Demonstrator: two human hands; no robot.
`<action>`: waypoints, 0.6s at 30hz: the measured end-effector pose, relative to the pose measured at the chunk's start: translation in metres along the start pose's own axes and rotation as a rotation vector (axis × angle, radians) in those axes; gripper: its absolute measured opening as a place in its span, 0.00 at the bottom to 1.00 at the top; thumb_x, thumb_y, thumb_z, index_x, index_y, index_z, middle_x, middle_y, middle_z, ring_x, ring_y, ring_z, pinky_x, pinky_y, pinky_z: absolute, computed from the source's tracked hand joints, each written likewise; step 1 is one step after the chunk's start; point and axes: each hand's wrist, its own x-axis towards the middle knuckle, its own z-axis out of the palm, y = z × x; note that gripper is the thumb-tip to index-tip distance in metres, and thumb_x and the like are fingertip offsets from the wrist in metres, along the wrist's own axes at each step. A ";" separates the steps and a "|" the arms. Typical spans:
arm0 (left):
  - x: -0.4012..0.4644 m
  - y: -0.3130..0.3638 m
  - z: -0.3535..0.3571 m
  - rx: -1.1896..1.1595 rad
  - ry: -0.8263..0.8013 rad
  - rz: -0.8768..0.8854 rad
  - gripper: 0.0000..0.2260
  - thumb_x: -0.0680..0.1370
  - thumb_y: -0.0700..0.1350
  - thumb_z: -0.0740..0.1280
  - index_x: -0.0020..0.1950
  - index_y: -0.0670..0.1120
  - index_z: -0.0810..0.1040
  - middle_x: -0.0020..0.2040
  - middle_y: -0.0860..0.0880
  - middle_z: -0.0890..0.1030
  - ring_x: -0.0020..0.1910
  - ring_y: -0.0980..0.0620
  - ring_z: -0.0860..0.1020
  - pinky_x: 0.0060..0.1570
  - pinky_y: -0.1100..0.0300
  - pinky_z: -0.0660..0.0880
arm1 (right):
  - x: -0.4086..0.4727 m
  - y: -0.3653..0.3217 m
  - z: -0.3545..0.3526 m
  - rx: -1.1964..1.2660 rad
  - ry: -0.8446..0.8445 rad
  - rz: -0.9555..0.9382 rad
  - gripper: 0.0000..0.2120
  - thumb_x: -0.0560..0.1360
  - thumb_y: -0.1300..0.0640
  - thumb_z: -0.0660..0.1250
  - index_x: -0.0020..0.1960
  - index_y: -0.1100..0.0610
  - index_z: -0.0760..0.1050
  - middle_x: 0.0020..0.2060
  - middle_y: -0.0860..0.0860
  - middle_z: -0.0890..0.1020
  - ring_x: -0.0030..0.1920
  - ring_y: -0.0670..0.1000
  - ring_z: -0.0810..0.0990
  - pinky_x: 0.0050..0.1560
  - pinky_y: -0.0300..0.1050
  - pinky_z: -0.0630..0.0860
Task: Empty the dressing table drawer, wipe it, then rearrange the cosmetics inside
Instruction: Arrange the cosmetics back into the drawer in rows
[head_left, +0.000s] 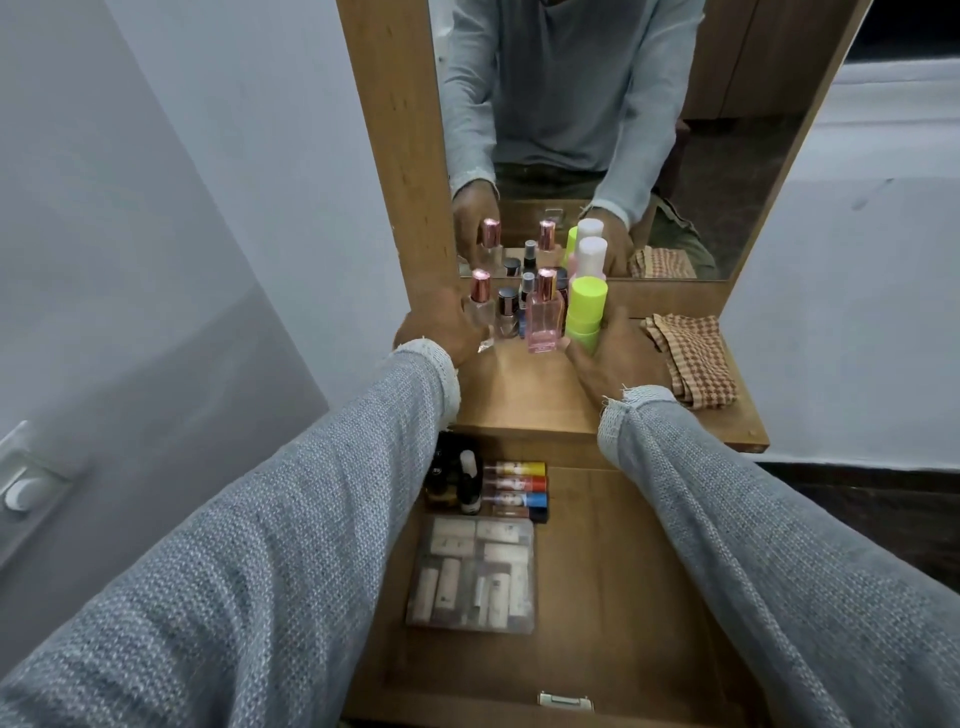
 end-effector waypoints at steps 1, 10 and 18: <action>0.002 -0.002 -0.004 0.022 -0.003 -0.016 0.08 0.77 0.50 0.69 0.51 0.48 0.75 0.45 0.49 0.78 0.41 0.46 0.78 0.47 0.53 0.77 | 0.000 0.001 0.001 0.001 0.002 -0.001 0.25 0.72 0.41 0.67 0.59 0.56 0.66 0.53 0.56 0.79 0.50 0.59 0.78 0.47 0.51 0.73; 0.014 -0.007 -0.018 0.048 -0.056 -0.058 0.15 0.73 0.49 0.73 0.56 0.45 0.77 0.55 0.45 0.81 0.44 0.47 0.77 0.42 0.57 0.70 | -0.004 0.005 0.000 0.039 0.006 -0.025 0.22 0.72 0.44 0.66 0.59 0.56 0.67 0.53 0.56 0.78 0.50 0.58 0.77 0.49 0.51 0.74; -0.003 -0.028 -0.031 -0.047 -0.024 -0.053 0.16 0.75 0.48 0.70 0.61 0.48 0.75 0.58 0.46 0.81 0.53 0.45 0.78 0.50 0.55 0.70 | -0.034 -0.005 -0.003 0.027 -0.063 -0.100 0.23 0.71 0.38 0.65 0.60 0.49 0.68 0.52 0.49 0.77 0.50 0.53 0.78 0.50 0.50 0.75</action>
